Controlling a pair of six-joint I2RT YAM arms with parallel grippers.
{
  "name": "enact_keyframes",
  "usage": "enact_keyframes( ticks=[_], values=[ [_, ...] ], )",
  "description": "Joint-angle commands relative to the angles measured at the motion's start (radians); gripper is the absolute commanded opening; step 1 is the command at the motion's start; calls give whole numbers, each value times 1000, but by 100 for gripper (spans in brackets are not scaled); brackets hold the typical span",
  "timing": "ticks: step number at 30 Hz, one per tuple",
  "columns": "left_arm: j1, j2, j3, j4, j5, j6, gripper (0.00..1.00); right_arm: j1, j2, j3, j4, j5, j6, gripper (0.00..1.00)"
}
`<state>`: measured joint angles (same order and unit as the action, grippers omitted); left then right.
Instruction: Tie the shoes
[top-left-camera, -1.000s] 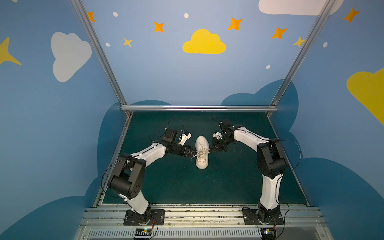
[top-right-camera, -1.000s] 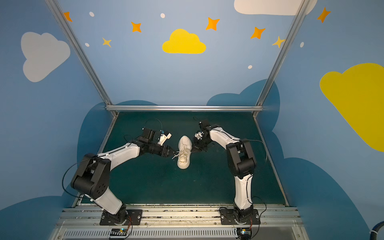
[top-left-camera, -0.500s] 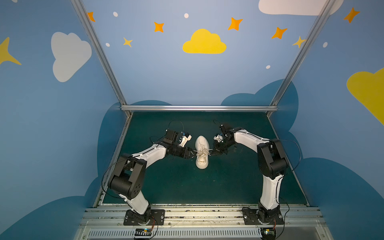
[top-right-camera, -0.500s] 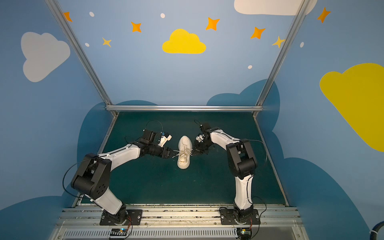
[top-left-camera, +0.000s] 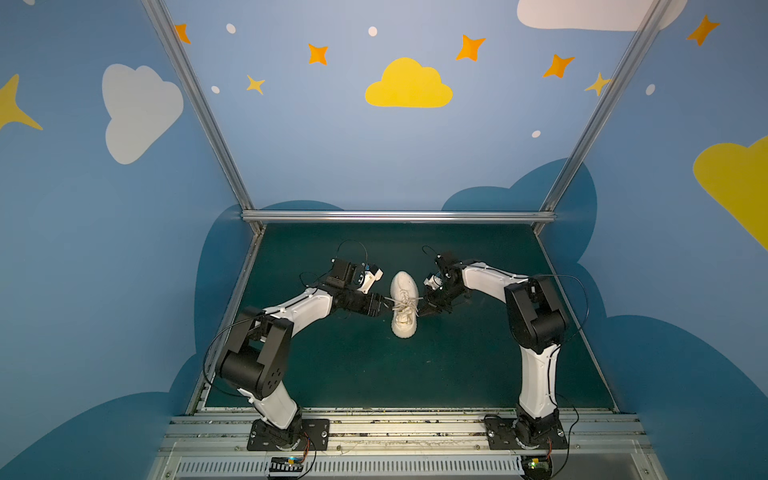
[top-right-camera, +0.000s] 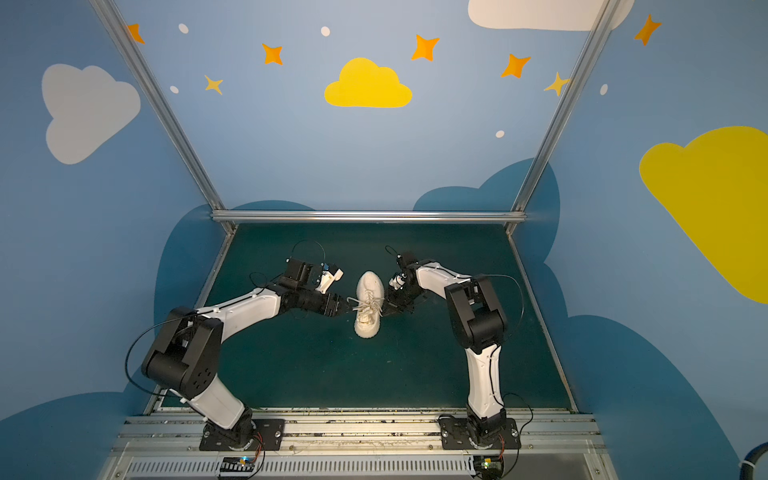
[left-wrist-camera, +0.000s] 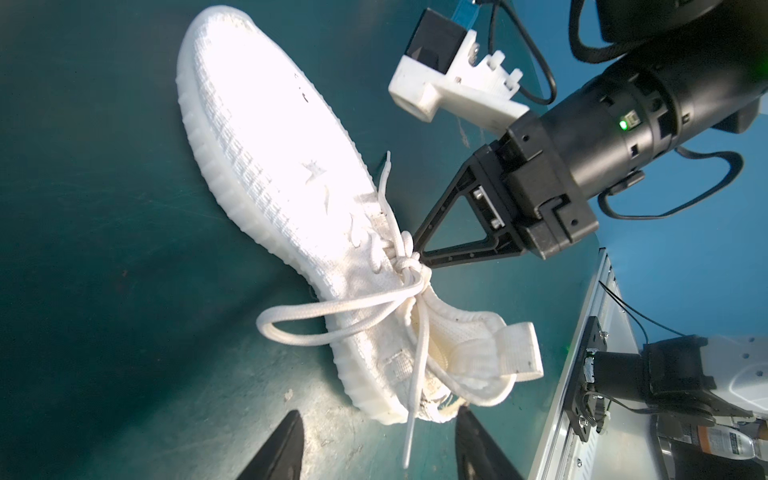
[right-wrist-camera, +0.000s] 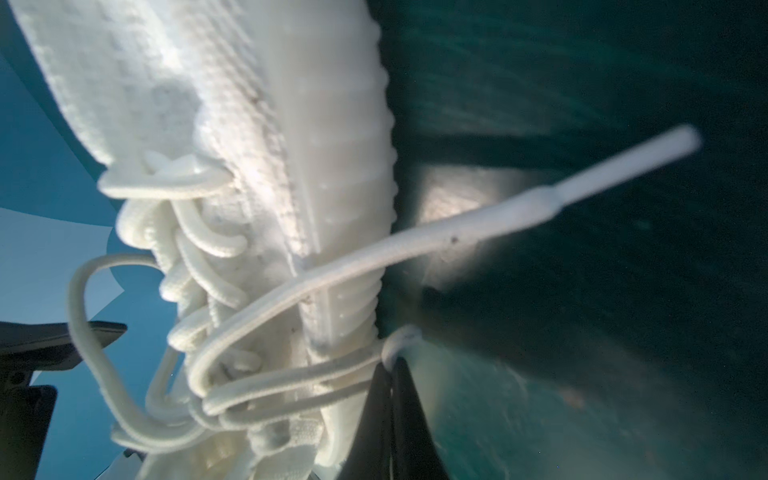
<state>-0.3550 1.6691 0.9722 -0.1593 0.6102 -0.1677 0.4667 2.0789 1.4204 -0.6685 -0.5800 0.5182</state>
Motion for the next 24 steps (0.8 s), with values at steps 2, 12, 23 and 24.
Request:
enact_keyframes(
  ticks=[2,12,23,24],
  values=[
    [-2,-30,-13,15,1,-6,59,3,19,1,-8,-7,1,0],
    [22,-70,-1,6,30,5,63,-53,-244,-94,-35,-3,-21,43],
    [178,-268,-76,143,51,-47,99,-244,-627,-234,-52,120,-110,87],
    [193,-299,-87,160,34,-46,99,-269,-668,-257,-31,148,-118,87]
  ],
)
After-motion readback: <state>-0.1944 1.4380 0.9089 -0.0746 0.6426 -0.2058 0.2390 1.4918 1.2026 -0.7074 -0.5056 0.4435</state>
